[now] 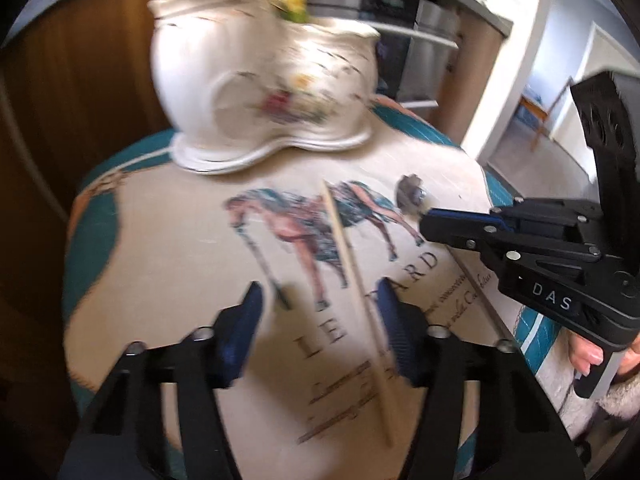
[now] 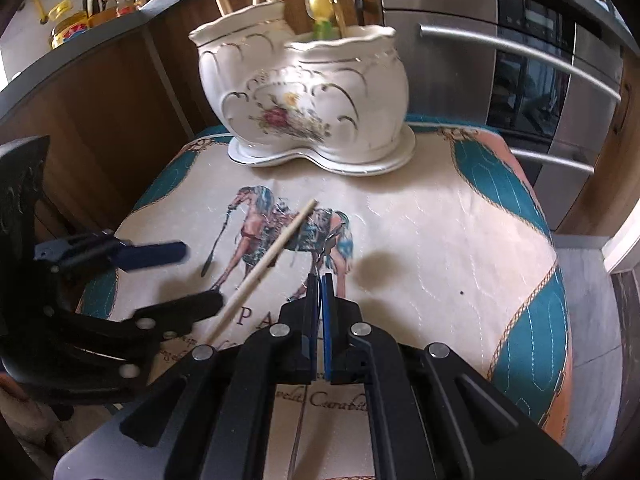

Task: Organize utensils
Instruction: 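Grasp the last wooden chopstick with the left tool while the right holds the spoon, then lift the chopstick with the left tool while the right lifts the spoon toward the holder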

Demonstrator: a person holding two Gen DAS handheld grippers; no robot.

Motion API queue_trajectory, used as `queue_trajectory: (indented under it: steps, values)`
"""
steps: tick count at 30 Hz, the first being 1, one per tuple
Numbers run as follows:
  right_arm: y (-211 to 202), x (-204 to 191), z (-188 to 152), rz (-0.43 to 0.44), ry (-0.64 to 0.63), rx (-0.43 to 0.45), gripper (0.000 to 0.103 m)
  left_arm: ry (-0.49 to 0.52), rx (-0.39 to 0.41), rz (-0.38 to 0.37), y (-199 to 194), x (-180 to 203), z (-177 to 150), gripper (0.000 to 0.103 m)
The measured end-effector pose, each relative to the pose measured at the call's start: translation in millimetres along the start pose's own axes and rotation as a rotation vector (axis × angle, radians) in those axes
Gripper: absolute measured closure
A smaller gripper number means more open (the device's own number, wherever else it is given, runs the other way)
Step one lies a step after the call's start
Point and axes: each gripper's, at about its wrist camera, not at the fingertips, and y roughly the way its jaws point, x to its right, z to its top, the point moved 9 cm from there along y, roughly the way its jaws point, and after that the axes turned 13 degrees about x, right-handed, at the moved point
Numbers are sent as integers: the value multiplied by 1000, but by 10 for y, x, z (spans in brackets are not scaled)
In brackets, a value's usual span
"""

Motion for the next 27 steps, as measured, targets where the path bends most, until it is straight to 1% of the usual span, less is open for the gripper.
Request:
queue_trajectory:
  steps: [2, 4, 6, 7, 8, 11, 16, 17, 18, 20, 21, 23, 27]
  values:
    - [2, 37, -27, 8, 10, -7, 101, 23, -19, 6, 82, 69, -18, 61]
    - [31, 17, -44, 8, 15, -13, 101, 57, -29, 26, 139, 105, -37, 68]
    - [42, 30, -67, 10, 20, -19, 101, 106, -22, 55, 137, 110, -36, 82]
    - [57, 32, -76, 11, 20, -22, 101, 113, -25, 54, 123, 96, -50, 95]
    - [75, 30, -77, 13, 19, -24, 101, 115, -28, 51, 103, 81, -66, 96]
    - [94, 32, -81, 19, 23, -28, 101, 115, -42, 32, 0, 11, -141, 96]
    - [124, 44, -77, 24, 20, -35, 101, 101, -76, 54, -178, -221, -282, 96]
    - [129, 45, -82, 22, 15, -40, 100, 102, -86, 55, -209, -249, -305, 96]
    - [131, 41, -91, 20, 4, -50, 99, 103, -92, 58, -217, -261, -317, 94]
    - [137, 15, -126, 17, -41, -76, 95, 107, -106, 59, -232, -264, -319, 79]
    - [124, 5, -130, 20, -53, -81, 92, 106, -111, 56, -233, -253, -311, 76]
    - [93, -14, -146, 22, -77, -98, 86, 103, -119, 52, -235, -261, -310, 75]
    - [77, -14, -174, 21, -90, -115, 85, 84, -122, 44, -191, -265, -303, 75]
